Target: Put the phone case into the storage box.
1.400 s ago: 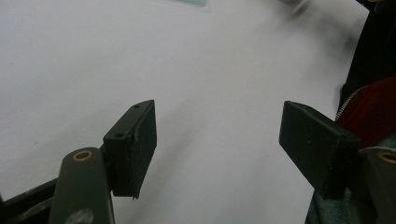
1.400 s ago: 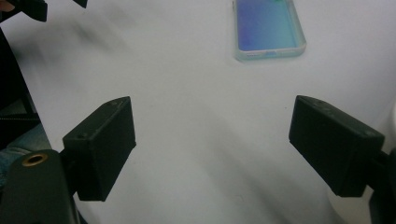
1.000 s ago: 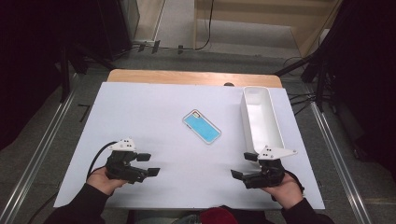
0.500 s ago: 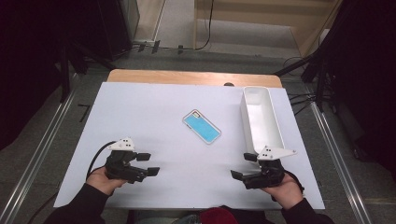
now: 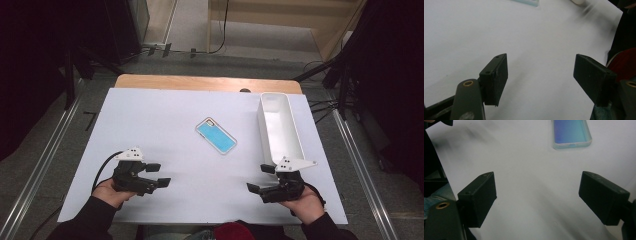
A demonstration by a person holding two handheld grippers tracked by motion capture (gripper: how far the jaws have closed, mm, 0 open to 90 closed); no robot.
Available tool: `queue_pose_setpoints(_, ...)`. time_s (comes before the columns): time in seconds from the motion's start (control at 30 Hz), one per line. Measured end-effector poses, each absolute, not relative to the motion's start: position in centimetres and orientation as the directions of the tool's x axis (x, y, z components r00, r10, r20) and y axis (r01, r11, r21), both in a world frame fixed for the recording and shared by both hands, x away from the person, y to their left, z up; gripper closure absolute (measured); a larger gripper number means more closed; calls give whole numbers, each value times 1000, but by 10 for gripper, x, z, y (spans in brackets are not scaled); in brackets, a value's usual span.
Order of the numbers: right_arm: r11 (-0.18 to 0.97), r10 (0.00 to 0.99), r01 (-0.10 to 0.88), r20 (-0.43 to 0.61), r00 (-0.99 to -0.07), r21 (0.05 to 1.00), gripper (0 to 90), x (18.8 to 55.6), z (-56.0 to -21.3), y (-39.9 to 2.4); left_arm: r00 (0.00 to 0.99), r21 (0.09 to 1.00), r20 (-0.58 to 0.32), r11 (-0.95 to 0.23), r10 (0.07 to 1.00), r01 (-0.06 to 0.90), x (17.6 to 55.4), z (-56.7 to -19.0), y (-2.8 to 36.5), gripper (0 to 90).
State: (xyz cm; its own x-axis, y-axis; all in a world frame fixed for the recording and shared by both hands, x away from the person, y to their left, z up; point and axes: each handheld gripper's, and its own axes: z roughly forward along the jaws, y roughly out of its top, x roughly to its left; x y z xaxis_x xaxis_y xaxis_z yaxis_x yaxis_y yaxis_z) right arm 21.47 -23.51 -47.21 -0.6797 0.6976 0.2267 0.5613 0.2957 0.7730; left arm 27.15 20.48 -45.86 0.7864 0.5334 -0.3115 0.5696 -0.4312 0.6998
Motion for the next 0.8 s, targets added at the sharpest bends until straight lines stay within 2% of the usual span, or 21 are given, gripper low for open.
queue_pose_setpoints(0.17,300,693,563,230,-683,770,133,214,-472,-234,794,682,-309,-460,523,569,275,-457,202,273)
queue_pose_setpoints(0.23,302,692,563,229,-684,770,132,214,-472,-234,784,675,-320,-453,532,582,279,-456,201,224)
queue_pose_setpoints(0.8,302,688,564,234,-687,769,132,215,-473,-234,767,696,-326,-410,552,590,300,-444,192,256)
